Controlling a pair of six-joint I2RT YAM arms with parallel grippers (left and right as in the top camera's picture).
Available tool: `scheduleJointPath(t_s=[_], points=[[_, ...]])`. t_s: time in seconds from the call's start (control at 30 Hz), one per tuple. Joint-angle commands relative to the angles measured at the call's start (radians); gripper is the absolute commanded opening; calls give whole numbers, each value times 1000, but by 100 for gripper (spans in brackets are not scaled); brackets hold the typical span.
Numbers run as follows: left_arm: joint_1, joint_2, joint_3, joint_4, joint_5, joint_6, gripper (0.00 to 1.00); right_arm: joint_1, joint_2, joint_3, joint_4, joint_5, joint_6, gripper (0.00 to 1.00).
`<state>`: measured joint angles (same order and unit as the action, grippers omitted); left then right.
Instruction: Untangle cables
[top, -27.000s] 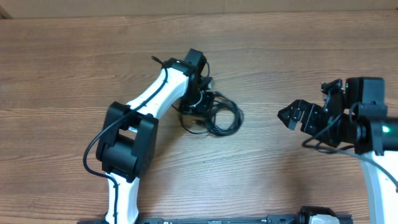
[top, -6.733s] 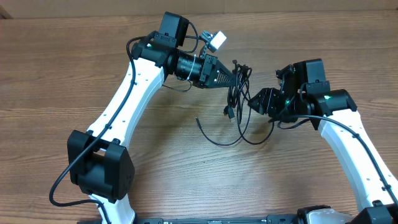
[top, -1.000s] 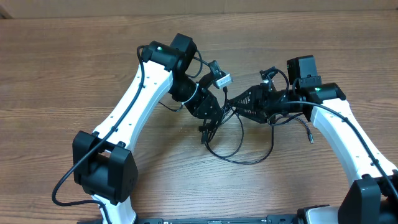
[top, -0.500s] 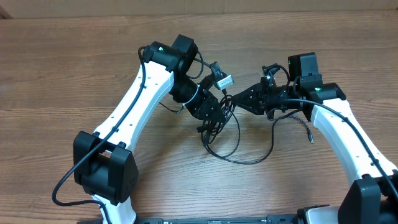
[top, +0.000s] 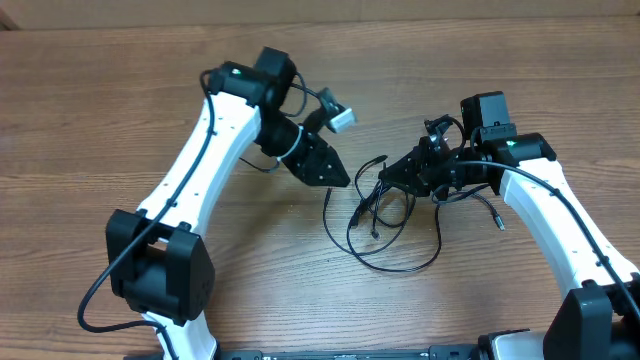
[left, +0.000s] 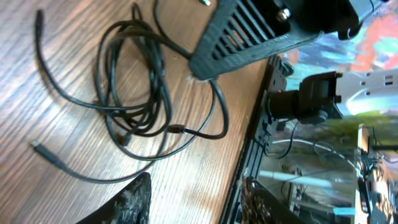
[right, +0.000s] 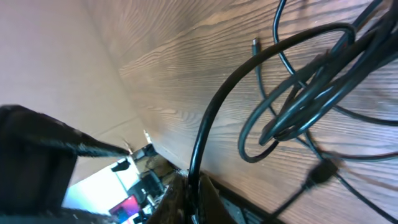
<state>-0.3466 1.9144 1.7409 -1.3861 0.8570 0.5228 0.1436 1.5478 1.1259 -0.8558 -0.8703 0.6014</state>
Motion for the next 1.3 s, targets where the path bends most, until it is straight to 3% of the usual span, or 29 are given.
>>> scheduleJointPath(t_s=[0.0,0.13,0.23,0.33,0.47,0.57,0.7,0.8,0.87,1.03,1.27], points=[[-1,-12,11,3,26,-14,46,-4,3,20,13,6,-34,4],[-1,-12,11,11,23,-15,45,-4,3,20,170,-199,-114,4],[0,-12,10,34,23,-60,42,-4,3,20,252,-227,-132,4],[0,-12,5,87,-23,-174,43,-4,3,20,287,-208,-171,4],[-2,-11,-5,164,-231,-409,44,-4,3,20,247,-51,-190,4],[-2,-6,-6,184,-367,-561,51,-4,3,20,178,94,-192,4],[-10,-5,-11,183,-362,-571,60,-4,3,20,24,381,-191,4],[-33,-5,-19,193,-360,-547,62,-4,3,20,-91,570,-190,4],[-70,-3,-32,232,-364,-526,62,-5,3,20,-201,697,-187,15],[-110,25,-66,315,-420,-536,61,-5,3,20,-272,721,-188,32],[-113,121,-68,330,-444,-538,57,-5,3,20,-288,720,-187,33]])
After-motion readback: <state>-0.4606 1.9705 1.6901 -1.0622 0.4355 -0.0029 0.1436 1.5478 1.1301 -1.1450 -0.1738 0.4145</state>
